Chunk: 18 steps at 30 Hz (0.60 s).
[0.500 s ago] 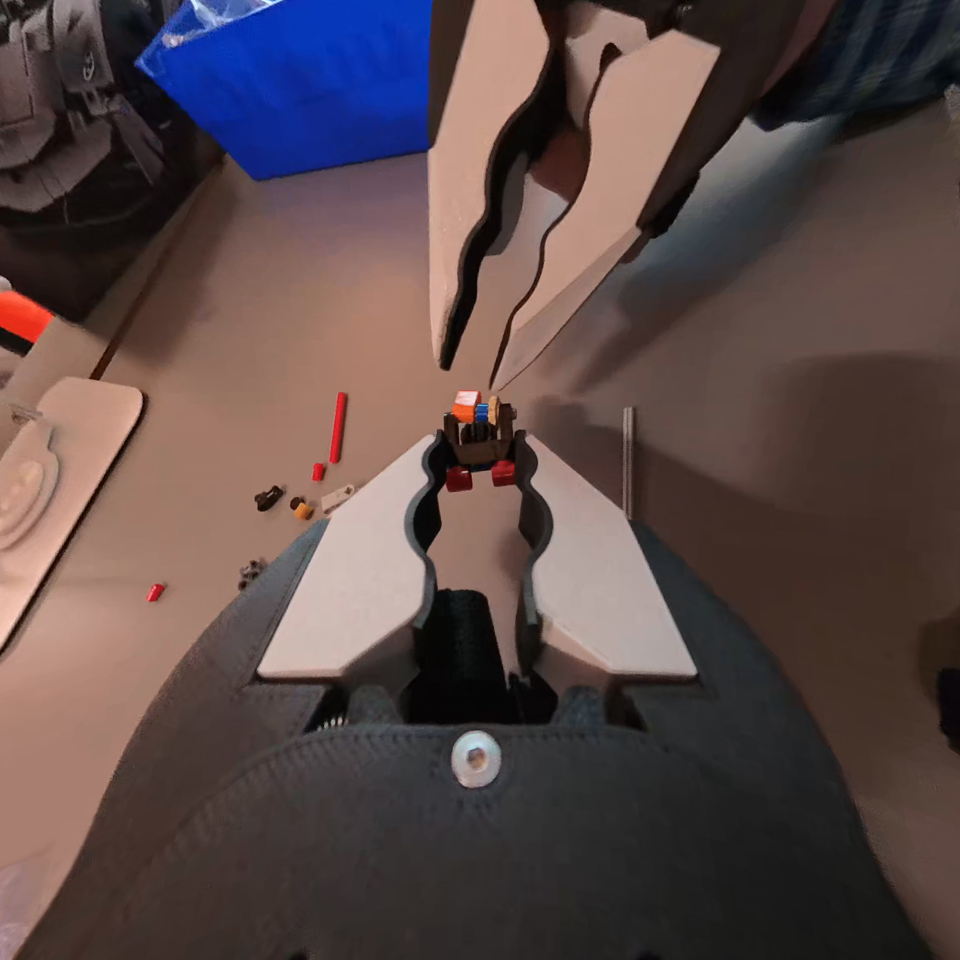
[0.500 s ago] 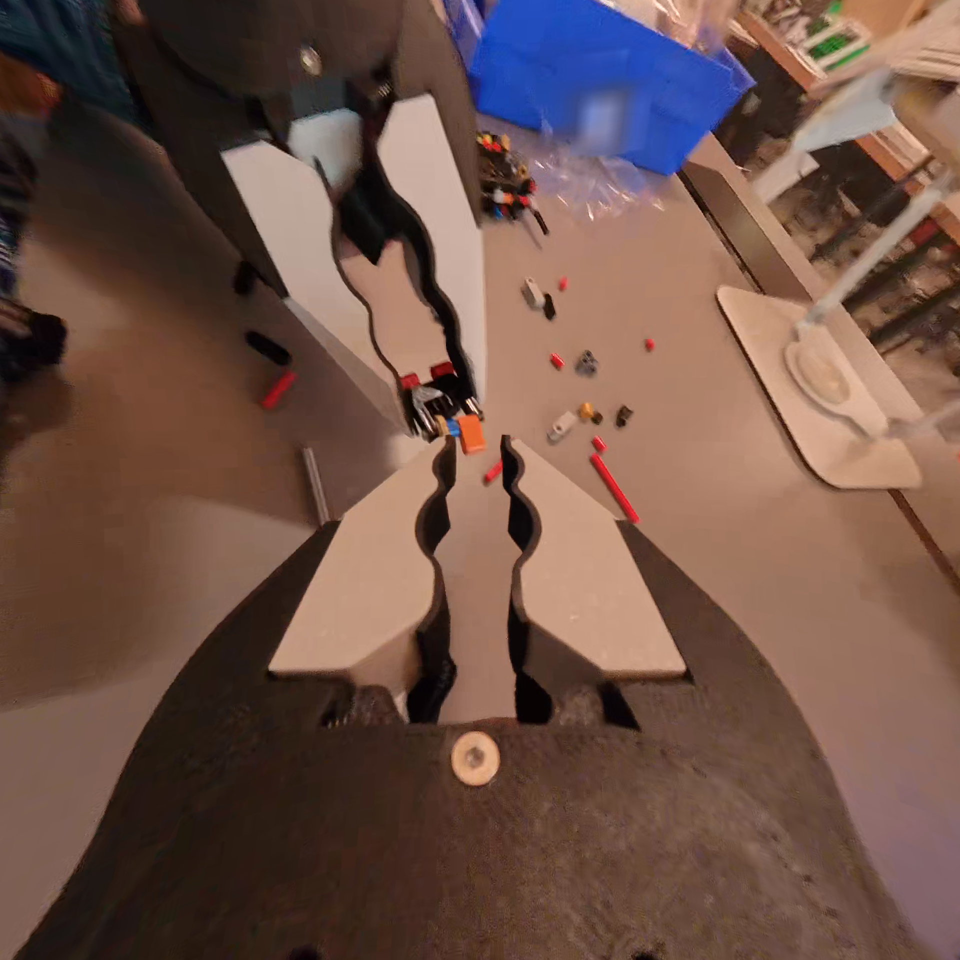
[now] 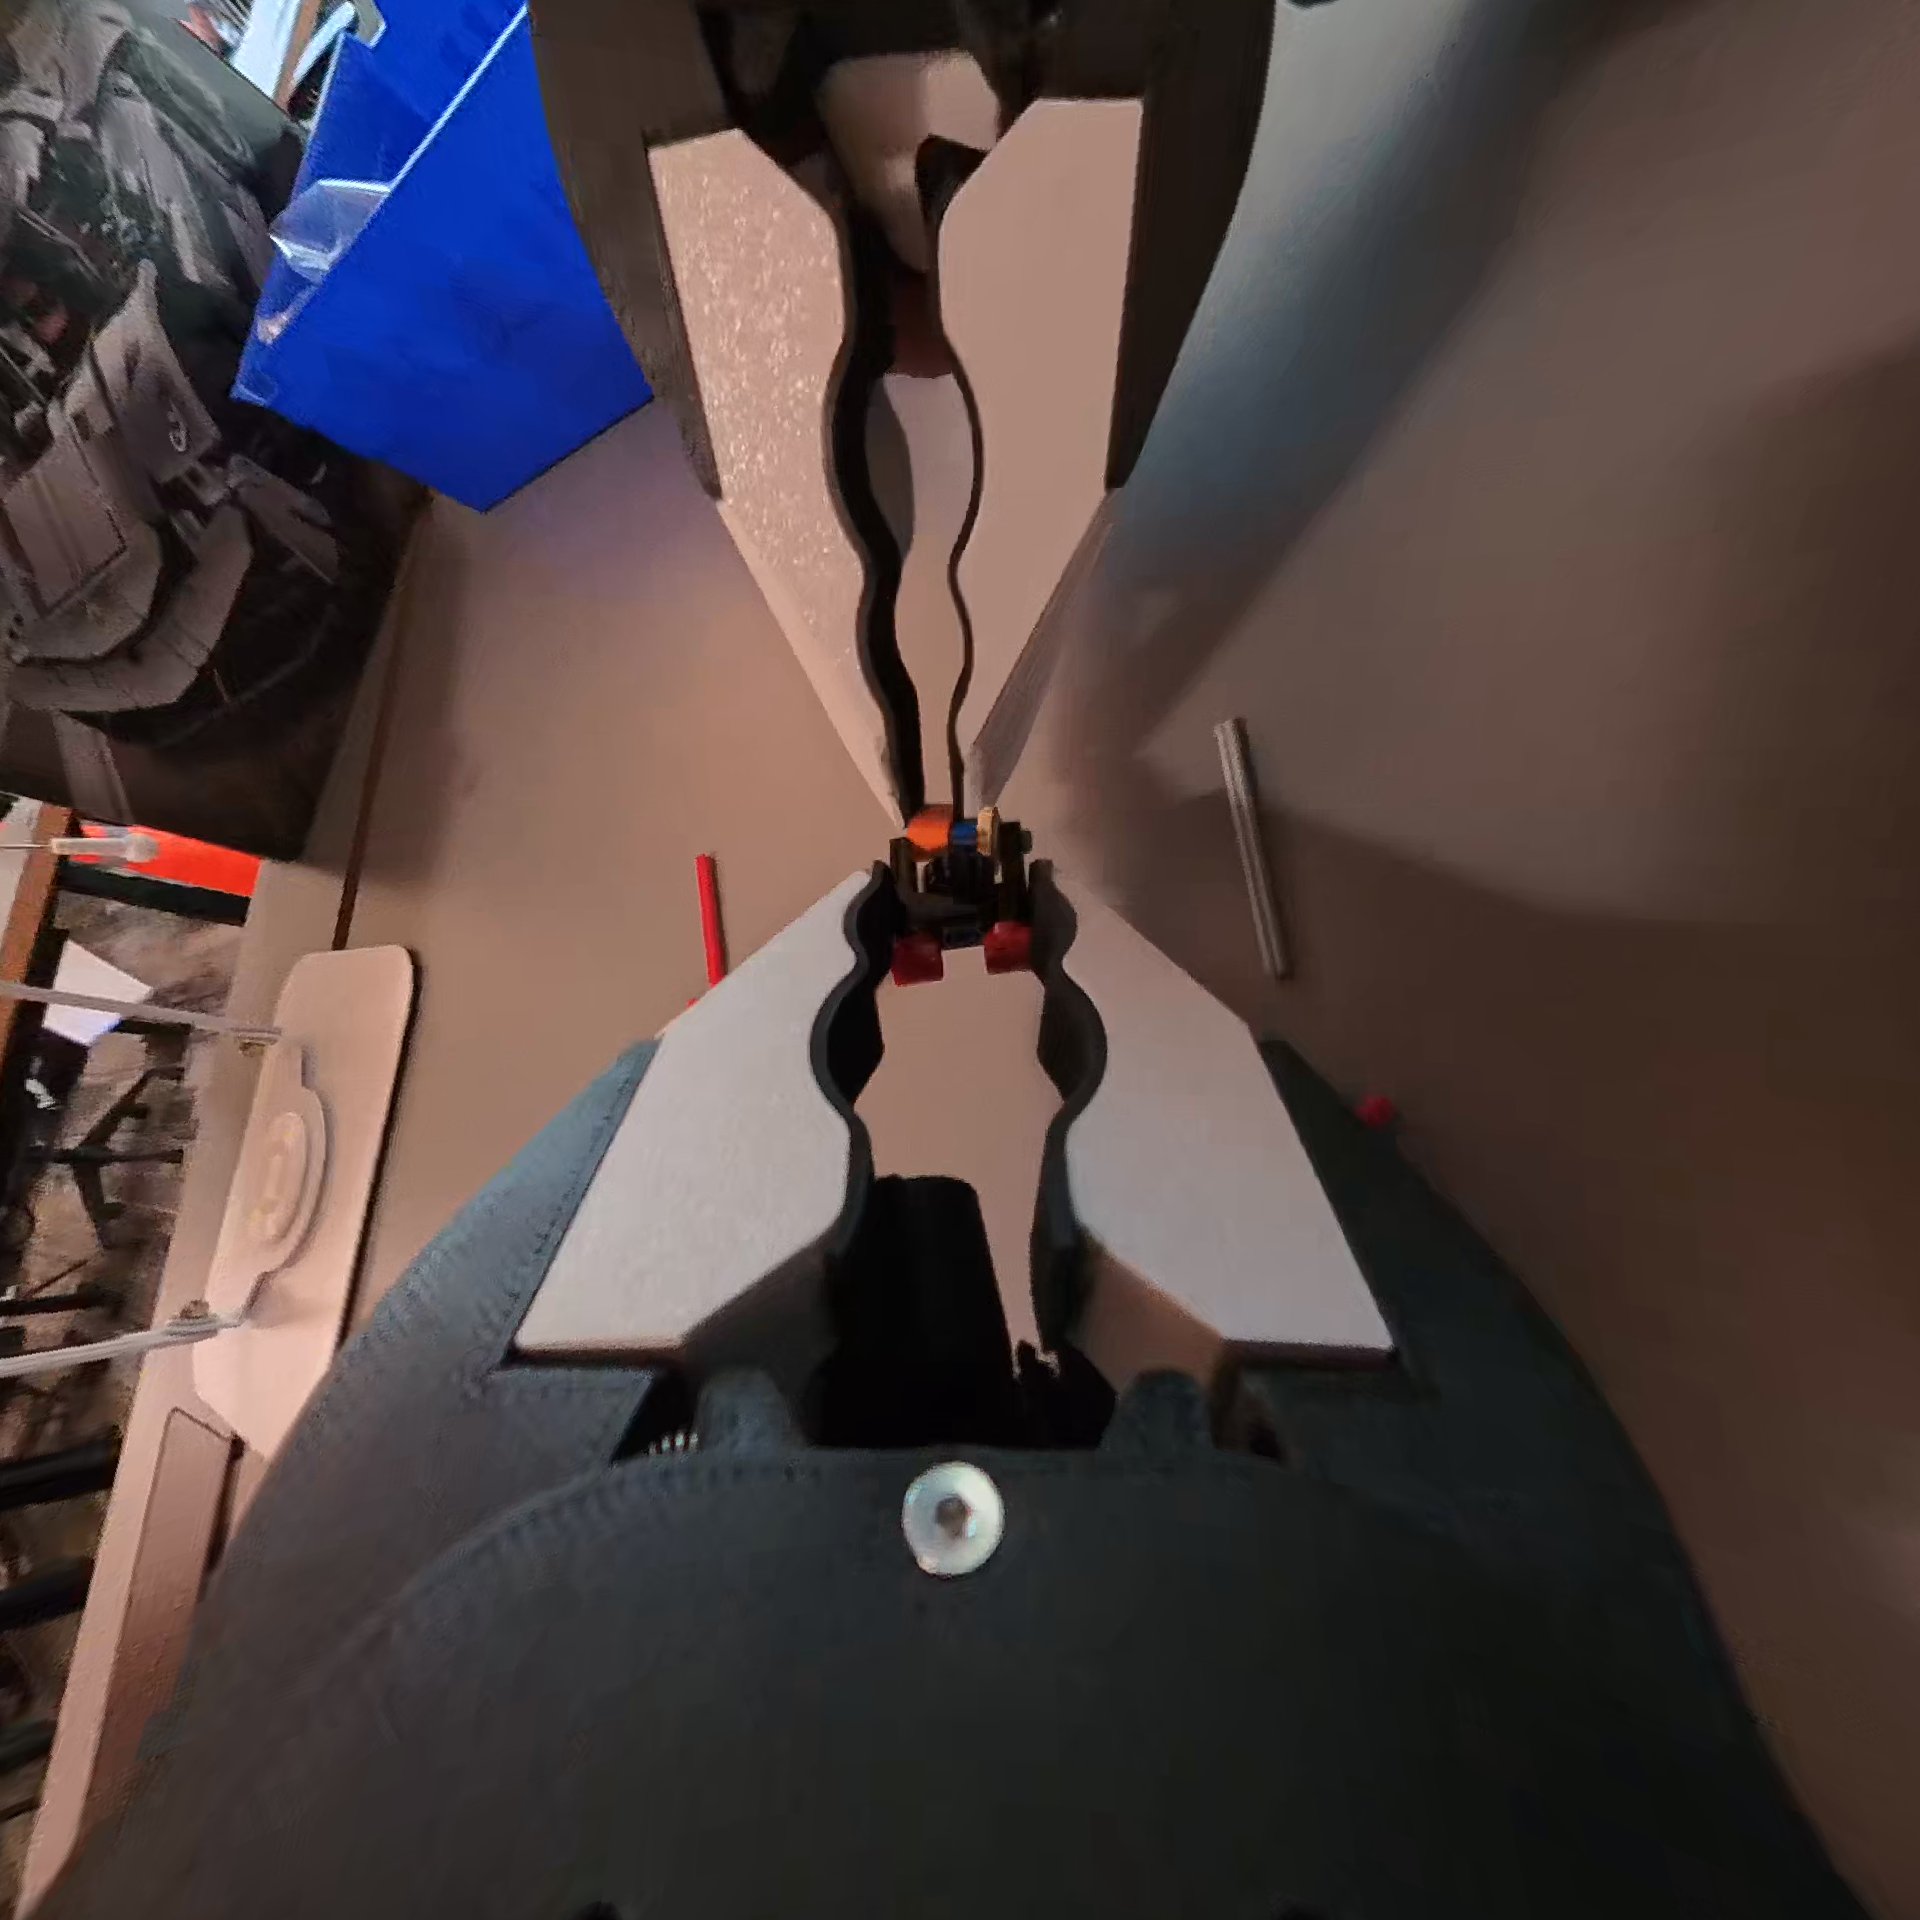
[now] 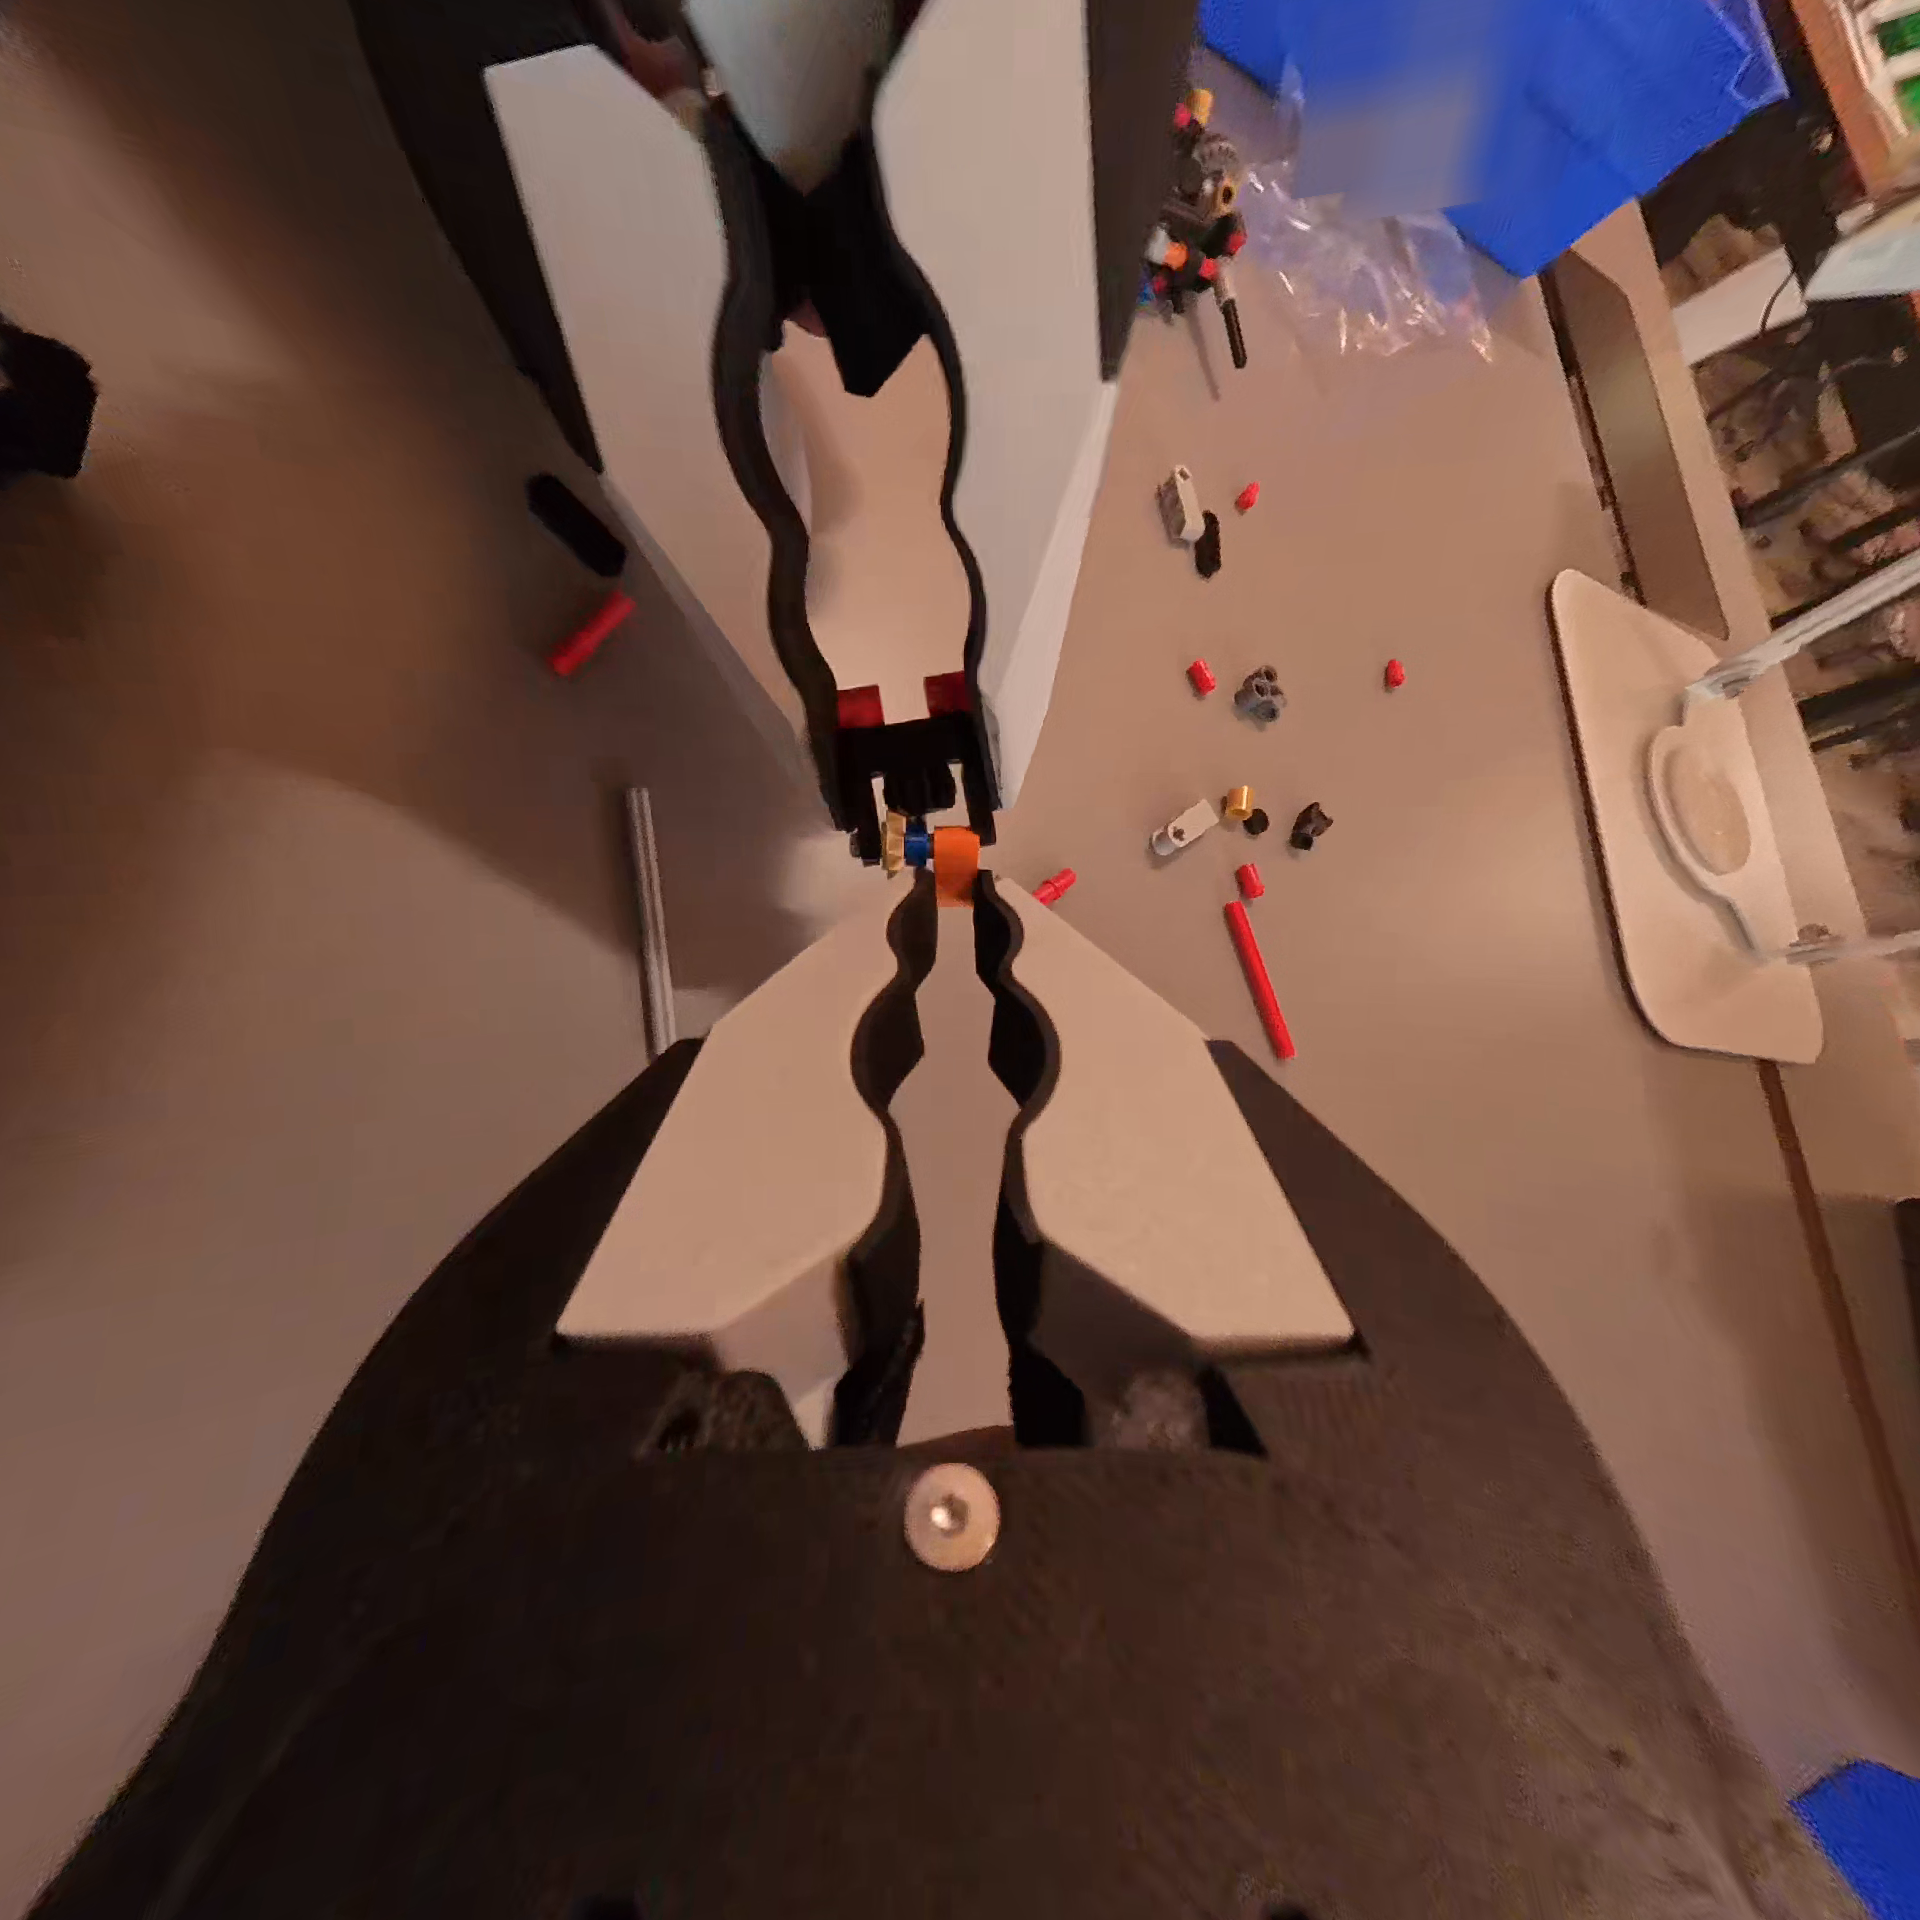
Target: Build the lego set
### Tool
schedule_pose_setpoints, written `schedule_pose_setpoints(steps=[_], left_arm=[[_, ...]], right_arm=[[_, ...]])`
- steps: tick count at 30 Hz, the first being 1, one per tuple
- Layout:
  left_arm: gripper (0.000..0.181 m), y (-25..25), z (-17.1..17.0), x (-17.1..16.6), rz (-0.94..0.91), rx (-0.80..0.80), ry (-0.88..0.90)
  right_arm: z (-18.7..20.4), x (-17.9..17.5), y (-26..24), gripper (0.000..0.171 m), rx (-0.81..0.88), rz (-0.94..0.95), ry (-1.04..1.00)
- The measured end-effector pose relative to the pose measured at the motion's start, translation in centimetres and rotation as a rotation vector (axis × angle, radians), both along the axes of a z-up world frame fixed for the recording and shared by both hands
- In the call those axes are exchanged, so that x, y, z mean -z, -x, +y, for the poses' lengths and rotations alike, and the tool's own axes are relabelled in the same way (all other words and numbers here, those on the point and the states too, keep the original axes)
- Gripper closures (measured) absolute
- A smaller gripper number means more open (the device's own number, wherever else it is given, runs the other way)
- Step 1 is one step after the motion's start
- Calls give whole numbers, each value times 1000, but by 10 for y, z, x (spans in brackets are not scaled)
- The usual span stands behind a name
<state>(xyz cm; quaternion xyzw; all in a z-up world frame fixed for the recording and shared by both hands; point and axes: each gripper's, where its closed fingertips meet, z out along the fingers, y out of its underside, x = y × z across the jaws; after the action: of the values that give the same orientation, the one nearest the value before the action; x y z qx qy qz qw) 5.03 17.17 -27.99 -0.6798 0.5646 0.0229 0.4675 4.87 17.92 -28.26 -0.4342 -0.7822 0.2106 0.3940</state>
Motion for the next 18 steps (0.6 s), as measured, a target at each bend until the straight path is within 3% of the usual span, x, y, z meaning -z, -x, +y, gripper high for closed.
schedule_pose_setpoints(steps=[8, 18], left_arm=[[157, 8, 8, -6, 0, -107, -80], [156, 10, 6, -3, 49, -95, -85]], right_arm=[[9, -1, 7, 167, 158, 55, 130], [10, 2, 12, 167, 226, 63, 253]])
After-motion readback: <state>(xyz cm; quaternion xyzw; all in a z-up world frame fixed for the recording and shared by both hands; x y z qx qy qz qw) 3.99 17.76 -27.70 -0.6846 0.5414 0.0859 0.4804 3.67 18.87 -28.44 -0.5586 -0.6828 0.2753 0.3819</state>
